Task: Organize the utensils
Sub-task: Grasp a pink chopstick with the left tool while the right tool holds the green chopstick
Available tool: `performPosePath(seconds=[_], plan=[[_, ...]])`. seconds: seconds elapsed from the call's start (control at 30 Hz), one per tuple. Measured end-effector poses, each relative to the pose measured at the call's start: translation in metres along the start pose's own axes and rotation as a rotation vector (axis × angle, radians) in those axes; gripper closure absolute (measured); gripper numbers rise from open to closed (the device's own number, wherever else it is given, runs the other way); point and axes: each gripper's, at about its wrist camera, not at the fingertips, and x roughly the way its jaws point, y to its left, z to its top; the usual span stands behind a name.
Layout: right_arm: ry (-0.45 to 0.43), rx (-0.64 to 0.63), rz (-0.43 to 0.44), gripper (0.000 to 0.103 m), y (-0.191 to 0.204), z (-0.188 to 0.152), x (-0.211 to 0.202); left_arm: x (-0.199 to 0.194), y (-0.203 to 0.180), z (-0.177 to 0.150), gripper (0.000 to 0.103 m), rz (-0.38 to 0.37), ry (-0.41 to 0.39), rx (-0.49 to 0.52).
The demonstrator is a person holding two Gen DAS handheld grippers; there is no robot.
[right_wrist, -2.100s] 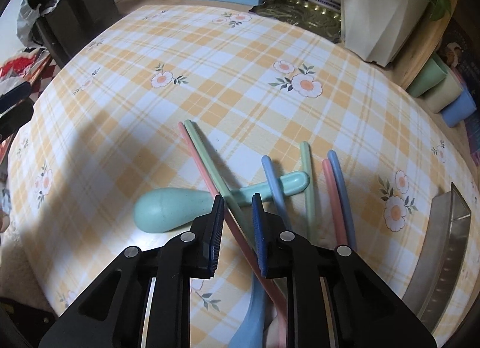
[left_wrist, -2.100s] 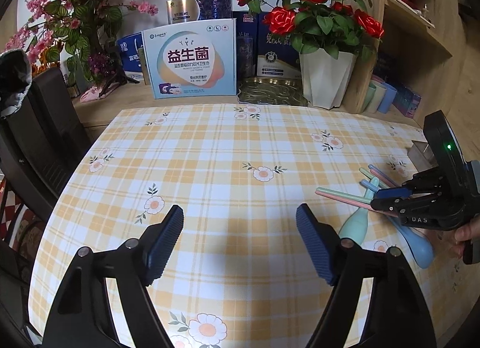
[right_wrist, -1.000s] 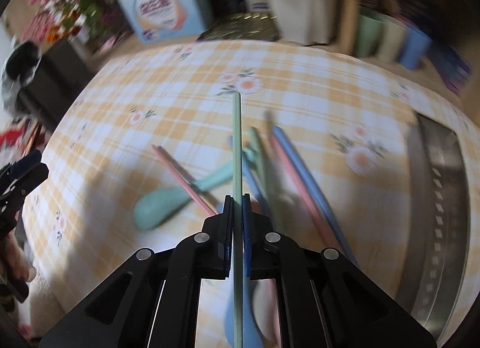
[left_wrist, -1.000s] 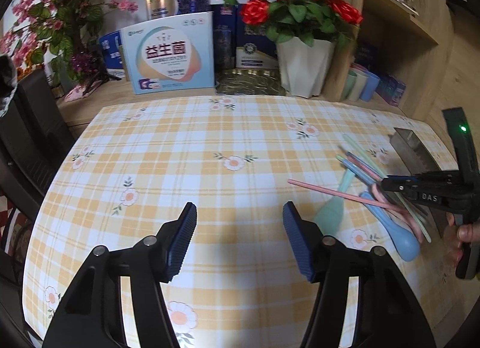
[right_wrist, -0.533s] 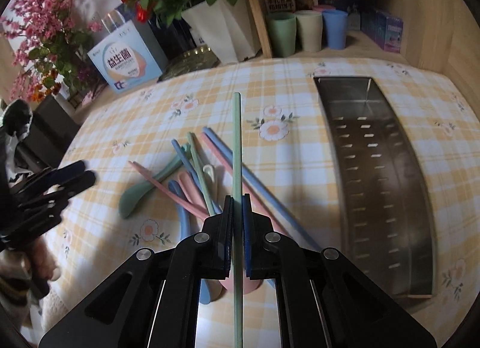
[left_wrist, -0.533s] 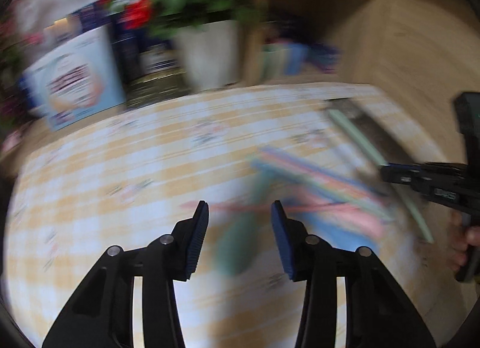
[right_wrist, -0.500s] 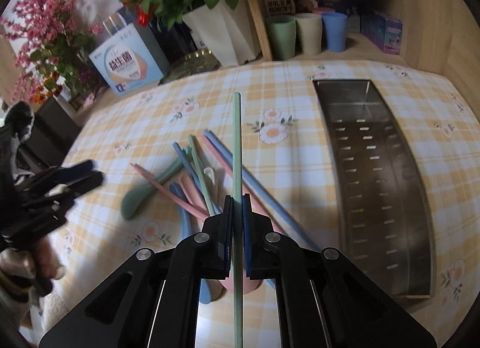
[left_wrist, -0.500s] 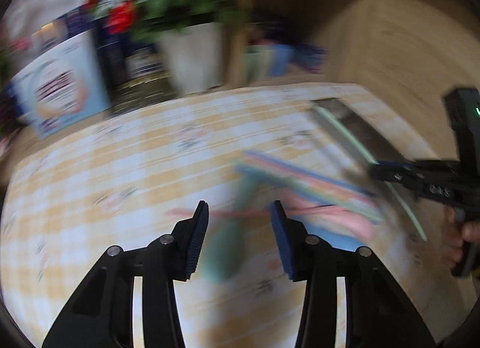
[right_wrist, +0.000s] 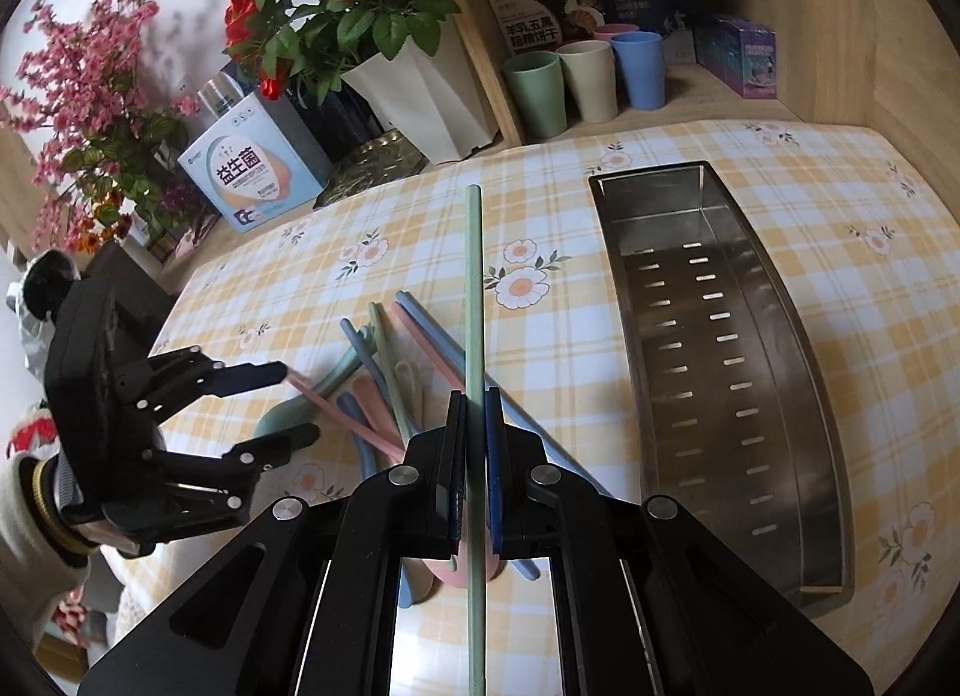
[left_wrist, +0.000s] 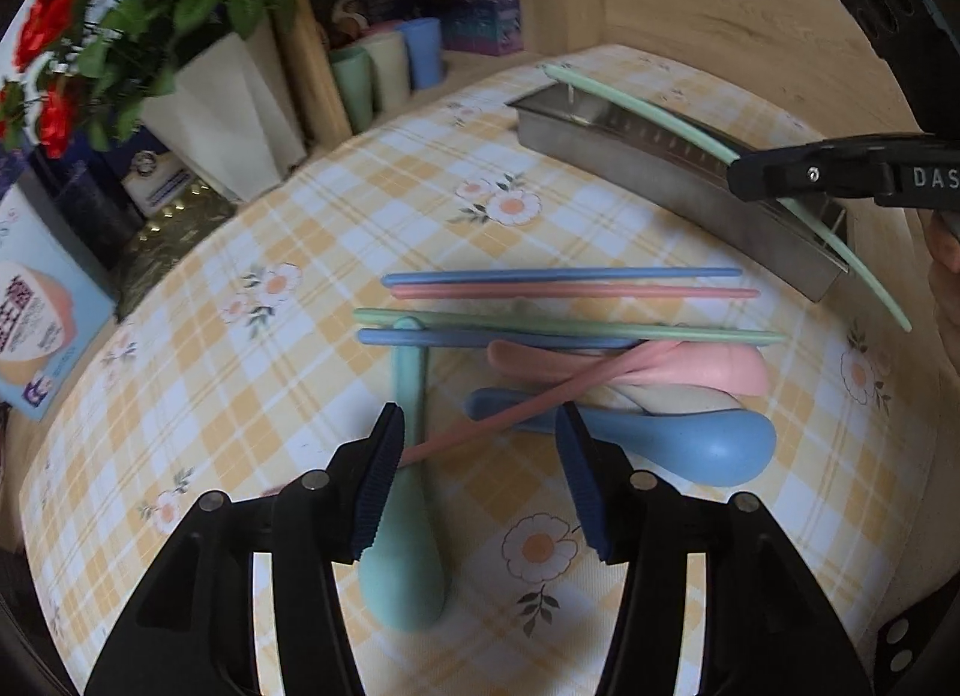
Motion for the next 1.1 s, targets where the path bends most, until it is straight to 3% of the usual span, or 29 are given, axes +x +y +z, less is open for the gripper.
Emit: performPosePath(seconds=[0.23, 0.4, 0.57, 0.63, 0.77, 0.83, 1.0, 1.1], plan=[[-0.001, 0.008, -0.004, 0.097, 0.0, 0.001, 0.0, 0.021, -0.009, 0.002, 0.052, -0.001, 0.05, 0.076], [-0.002, 0.006, -0.004, 0.097, 0.0, 0.002, 0.001, 0.027, -0.006, 0.004, 0.052, -0.02, 0.075, 0.054], [-0.005, 0.01, 0.0, 0.097, 0.001, 0.001, 0.0, 0.02, -0.009, 0.002, 0.076, 0.008, 0.078, 0.055], [-0.007, 0.011, 0.003, 0.097, 0.002, 0.0, -0.001, 0.014, -0.008, 0.001, 0.083, -0.027, 0.083, 0.038], [-0.011, 0.013, 0.009, 0.097, 0.004, 0.0, -0.004, 0.008, -0.005, -0.005, 0.089, -0.064, 0.104, -0.019], [-0.014, 0.015, 0.012, 0.097, 0.005, 0.0, -0.005, 0.009, -0.005, -0.01, 0.094, -0.084, 0.155, -0.06], [-0.016, 0.024, 0.019, 0.097, 0.004, -0.002, -0.007, 0.009, -0.011, -0.023, 0.093, -0.156, 0.197, -0.122], [-0.01, 0.03, 0.023, 0.097, 0.004, -0.004, -0.006, 0.014, -0.016, -0.022, 0.093, -0.152, 0.2, -0.136]])
